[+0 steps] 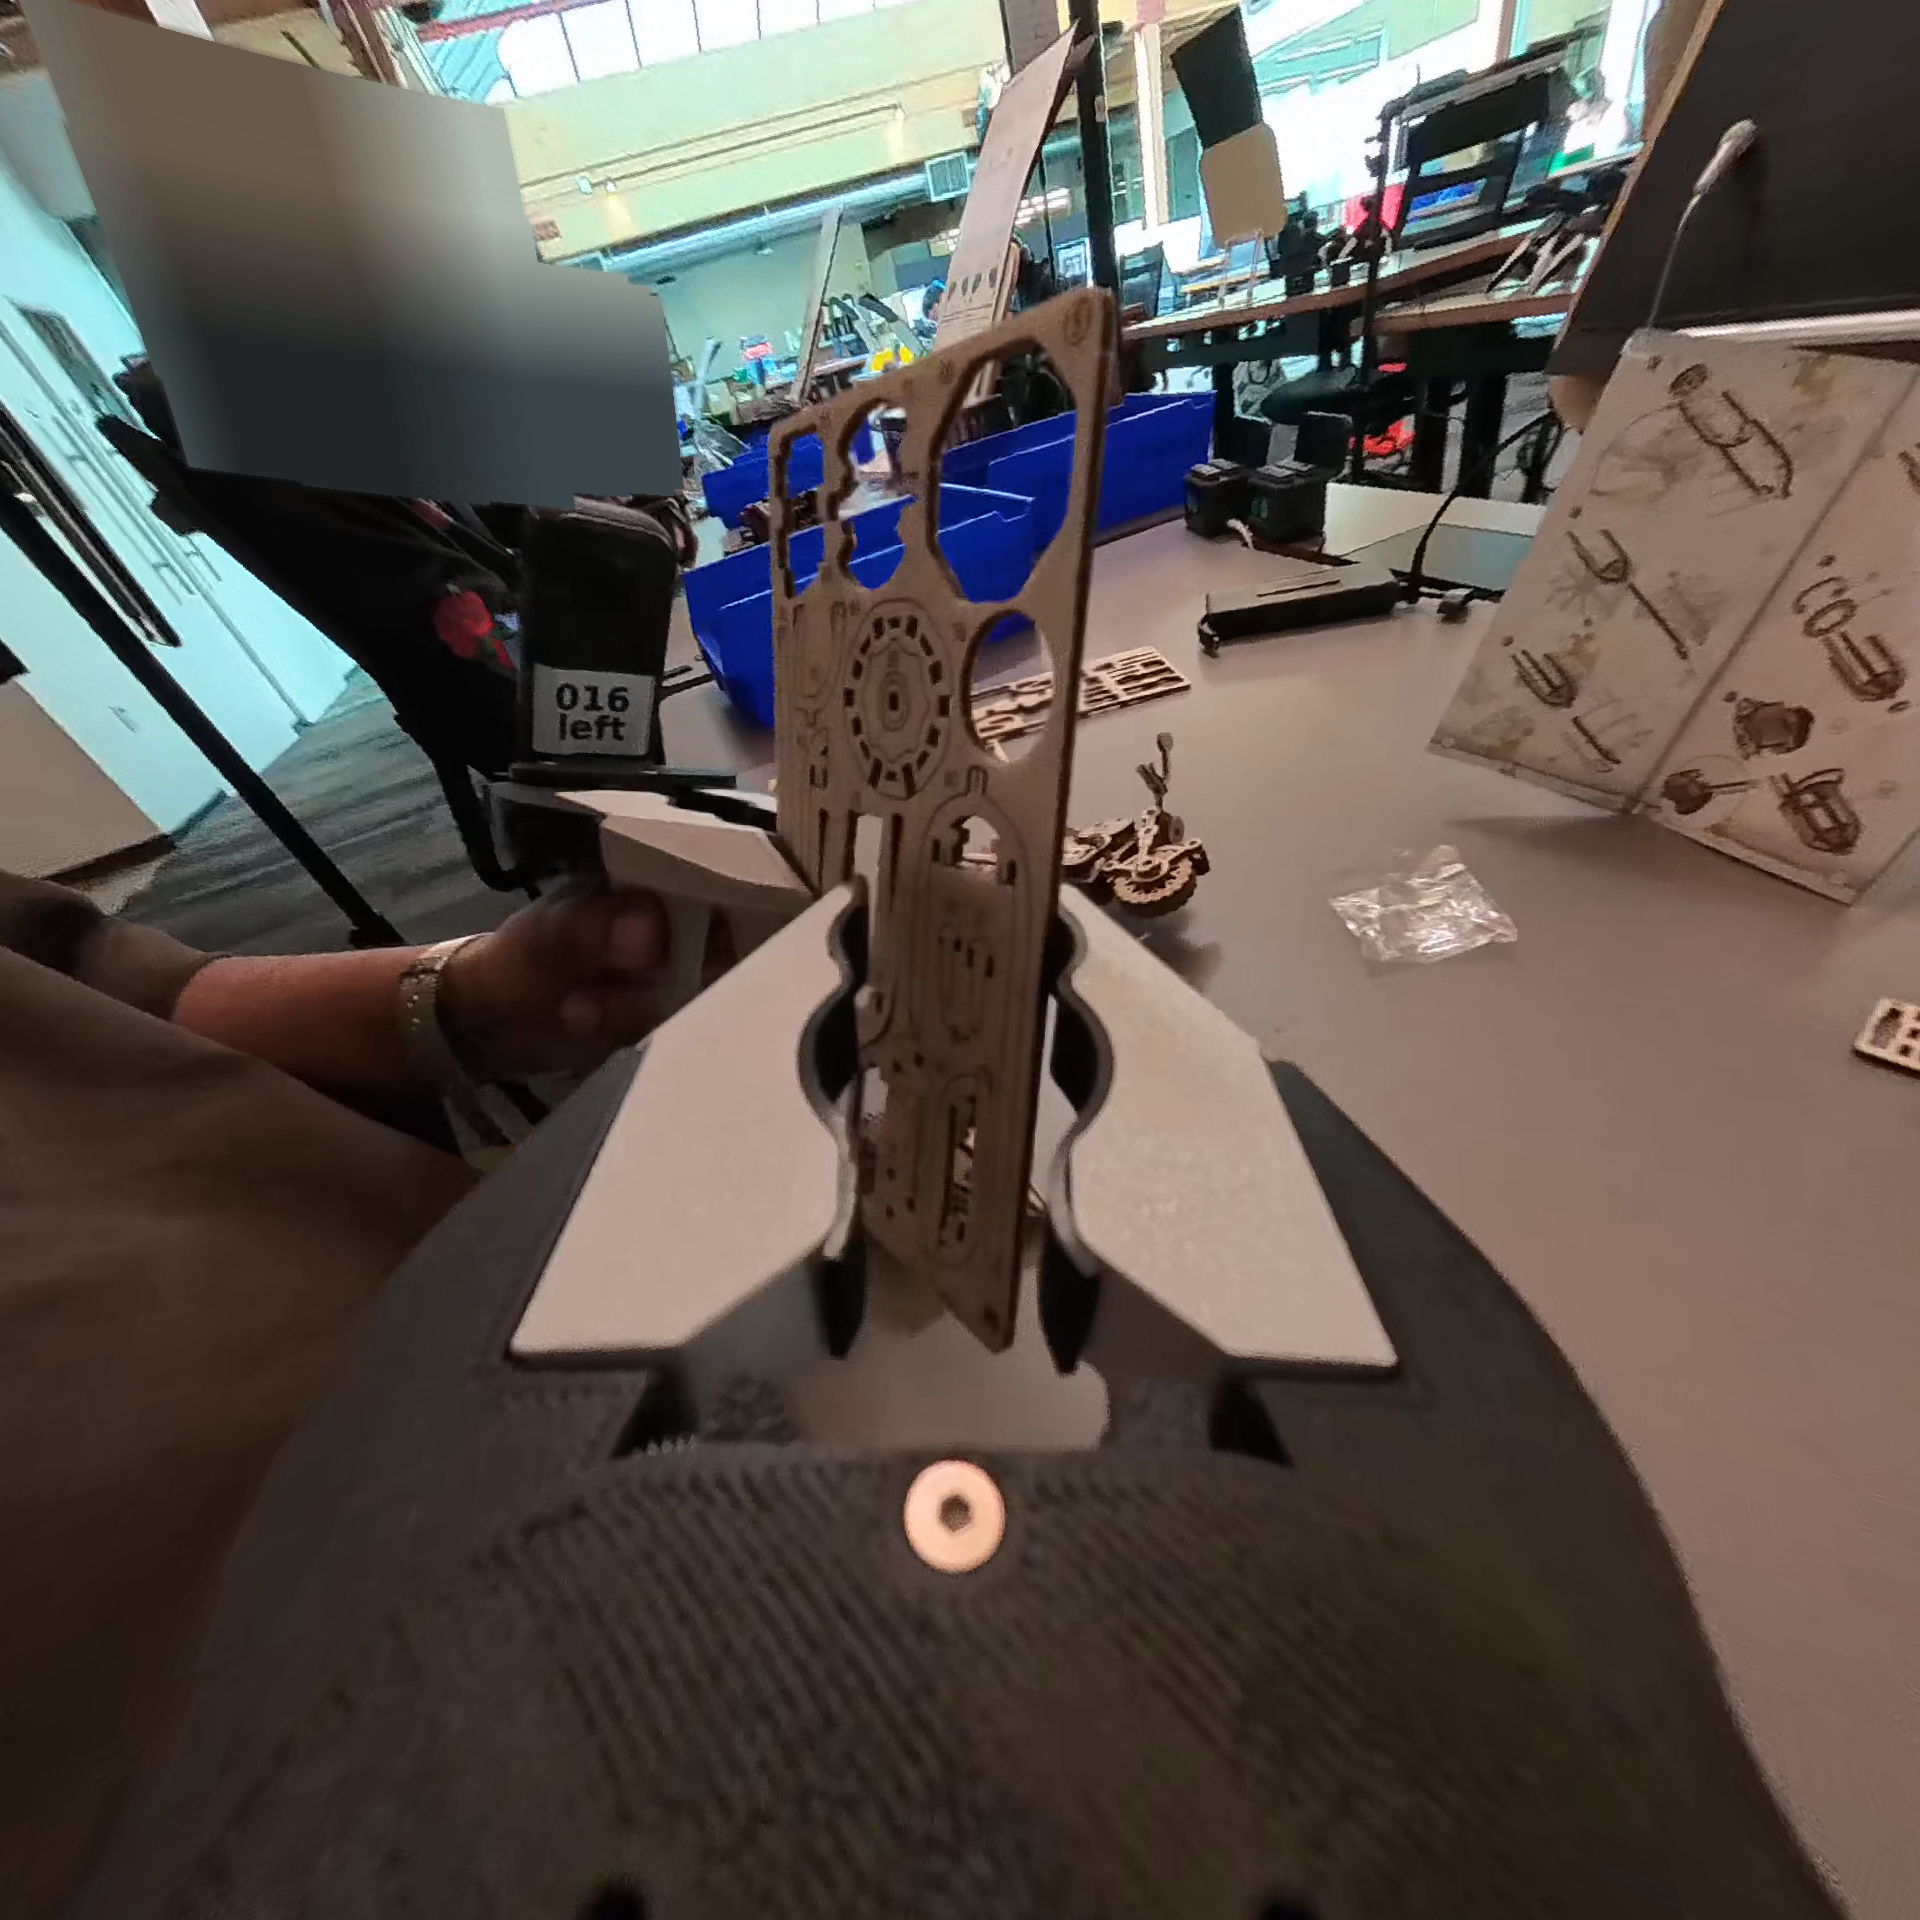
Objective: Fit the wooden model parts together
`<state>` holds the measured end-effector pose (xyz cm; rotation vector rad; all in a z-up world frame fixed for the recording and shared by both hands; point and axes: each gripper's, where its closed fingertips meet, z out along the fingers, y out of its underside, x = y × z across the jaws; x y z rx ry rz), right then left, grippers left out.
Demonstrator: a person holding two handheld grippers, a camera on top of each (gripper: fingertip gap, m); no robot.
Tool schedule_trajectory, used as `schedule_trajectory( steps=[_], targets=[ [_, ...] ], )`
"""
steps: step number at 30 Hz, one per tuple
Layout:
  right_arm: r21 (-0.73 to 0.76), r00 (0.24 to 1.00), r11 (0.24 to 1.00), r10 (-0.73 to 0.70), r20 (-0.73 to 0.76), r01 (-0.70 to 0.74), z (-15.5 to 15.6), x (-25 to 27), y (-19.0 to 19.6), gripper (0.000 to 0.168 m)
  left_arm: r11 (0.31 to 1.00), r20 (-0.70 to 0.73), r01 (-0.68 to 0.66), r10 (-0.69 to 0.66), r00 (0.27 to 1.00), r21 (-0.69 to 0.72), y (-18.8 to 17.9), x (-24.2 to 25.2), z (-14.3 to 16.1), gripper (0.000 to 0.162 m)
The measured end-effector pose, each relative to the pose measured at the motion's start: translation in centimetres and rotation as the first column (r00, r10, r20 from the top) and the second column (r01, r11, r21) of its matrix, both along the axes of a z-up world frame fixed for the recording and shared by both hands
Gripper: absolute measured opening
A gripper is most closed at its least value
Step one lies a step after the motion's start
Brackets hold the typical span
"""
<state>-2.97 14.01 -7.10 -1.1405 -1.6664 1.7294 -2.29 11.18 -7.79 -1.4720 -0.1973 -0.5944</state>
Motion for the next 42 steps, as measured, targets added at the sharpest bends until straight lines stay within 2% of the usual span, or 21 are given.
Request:
schedule_trajectory(
  steps=[8, 11, 15, 19, 23, 26, 30, 38, 42],
  targets=[
    [-0.182, 0.987, 0.977, 0.129, 0.094, -0.111, -1.6, 0.0, -0.7, 0.036, 0.998, 0.118, -0.030, 0.023, 0.993, 0.062, -0.8, -2.1, 0.5, 0.000],
    [-0.271, 0.982, 0.952, 0.168, 0.084, -0.139, -1.3, 0.0, -0.6, 0.036, 0.996, 0.174, -0.017, 0.001, 0.985, 0.088, -1.0, -2.5, 0.7, 0.000],
    [-0.339, 0.976, 0.923, 0.213, 0.054, -0.183, -0.8, 0.3, -0.9, 0.033, 0.995, 0.179, 0.007, -0.024, 0.983, 0.100, -1.0, -2.1, 0.7, 0.000],
    [-0.345, 0.968, 0.913, 0.247, 0.046, -0.217, -0.7, 0.5, -1.6, 0.028, 0.995, 0.179, 0.036, -0.051, 0.983, 0.089, -0.7, -1.4, 0.5, 0.000],
    [-0.249, 0.969, 0.947, 0.232, 0.085, -0.205, -1.7, 0.4, -2.4, 0.024, 0.995, 0.177, 0.030, -0.046, 0.983, 0.090, -0.5, -1.2, 0.4, 0.000],
    [-0.235, 0.967, 0.948, 0.240, 0.082, -0.215, -1.7, 0.5, -2.8, 0.021, 0.995, 0.172, 0.026, -0.043, 0.984, 0.099, -0.6, -1.3, 0.6, 0.000],
    [-0.322, 0.948, 0.906, 0.311, 0.065, -0.275, -1.2, 1.0, -3.1, 0.011, 0.993, 0.179, 0.034, -0.055, 0.982, 0.115, -0.7, -1.2, 0.8, 0.000],
    [-0.424, 0.915, 0.839, 0.399, 0.054, -0.341, -0.6, 1.7, -3.3, 0.008, 0.989, 0.188, 0.050, -0.076, 0.979, 0.136, -0.8, -0.9, 1.0, 0.000],
    [-0.538, 0.884, 0.753, 0.466, 0.028, -0.380, 0.1, 2.1, -3.4, 0.011, 0.986, 0.206, 0.061, -0.093, 0.974, 0.156, -0.8, -0.7, 1.4, 0.002]
  ],
)
